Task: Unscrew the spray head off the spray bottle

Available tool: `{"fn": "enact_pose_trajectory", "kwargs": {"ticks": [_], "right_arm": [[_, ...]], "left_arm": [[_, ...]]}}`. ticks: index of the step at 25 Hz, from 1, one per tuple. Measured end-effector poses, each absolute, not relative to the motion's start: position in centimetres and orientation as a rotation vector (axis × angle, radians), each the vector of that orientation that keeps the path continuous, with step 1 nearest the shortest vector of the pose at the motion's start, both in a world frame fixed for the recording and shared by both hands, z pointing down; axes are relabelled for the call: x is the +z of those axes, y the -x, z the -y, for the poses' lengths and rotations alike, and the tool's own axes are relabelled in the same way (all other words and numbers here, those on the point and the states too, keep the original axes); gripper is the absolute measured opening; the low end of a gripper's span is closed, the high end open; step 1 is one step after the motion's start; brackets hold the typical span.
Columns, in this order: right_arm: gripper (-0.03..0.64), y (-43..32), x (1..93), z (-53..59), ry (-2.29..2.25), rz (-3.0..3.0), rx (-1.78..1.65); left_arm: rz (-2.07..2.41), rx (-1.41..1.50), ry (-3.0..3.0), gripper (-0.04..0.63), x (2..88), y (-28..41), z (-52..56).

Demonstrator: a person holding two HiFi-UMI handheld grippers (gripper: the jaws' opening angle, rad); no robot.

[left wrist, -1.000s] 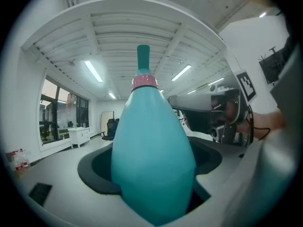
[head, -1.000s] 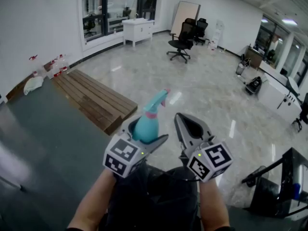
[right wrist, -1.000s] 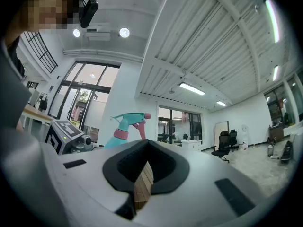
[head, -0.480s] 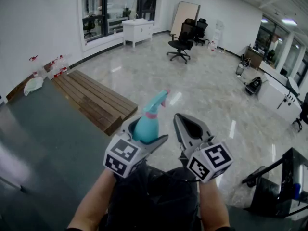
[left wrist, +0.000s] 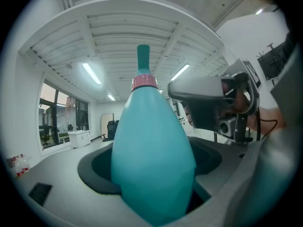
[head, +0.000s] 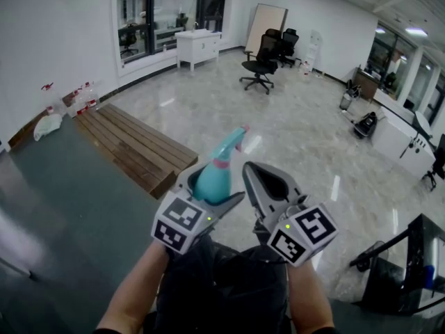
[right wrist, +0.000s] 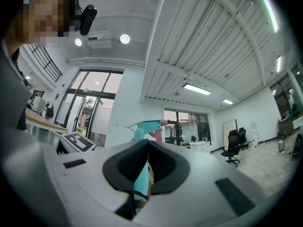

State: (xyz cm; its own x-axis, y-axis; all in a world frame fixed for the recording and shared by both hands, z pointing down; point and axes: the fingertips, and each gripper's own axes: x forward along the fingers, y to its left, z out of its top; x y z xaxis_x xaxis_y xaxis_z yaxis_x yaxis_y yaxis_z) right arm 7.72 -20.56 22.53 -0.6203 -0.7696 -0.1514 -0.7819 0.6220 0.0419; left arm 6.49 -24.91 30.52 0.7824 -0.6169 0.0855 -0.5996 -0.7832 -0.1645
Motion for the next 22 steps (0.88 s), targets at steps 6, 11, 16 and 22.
{"fn": "enact_pose_trajectory", "kwargs": {"ticks": [6, 11, 16, 22], "right_arm": [[0.116, -5.8, 22.0, 19.9, 1.222, -2.753, 0.071], [0.133, -5.7, 22.6, 20.3, 1.231, -2.767, 0.008], [0.143, -5.5, 22.9, 20.4, 1.24, -2.761, -0.012], [0.138, -5.8, 22.9, 19.9, 1.186, -2.772, -0.011]], "left_arm": [[-0.997, -0.185, 2.813, 0.426, 30.5, -6.7, 24.8], [-1.001, -0.204, 2.771, 0.426, 30.8, -7.6, 24.3], [-1.008, -0.22, 2.738, 0.426, 31.1, -7.8, 24.0], [-0.981, -0.236, 2.713, 0.426, 31.1, -7.8, 23.5]]}}
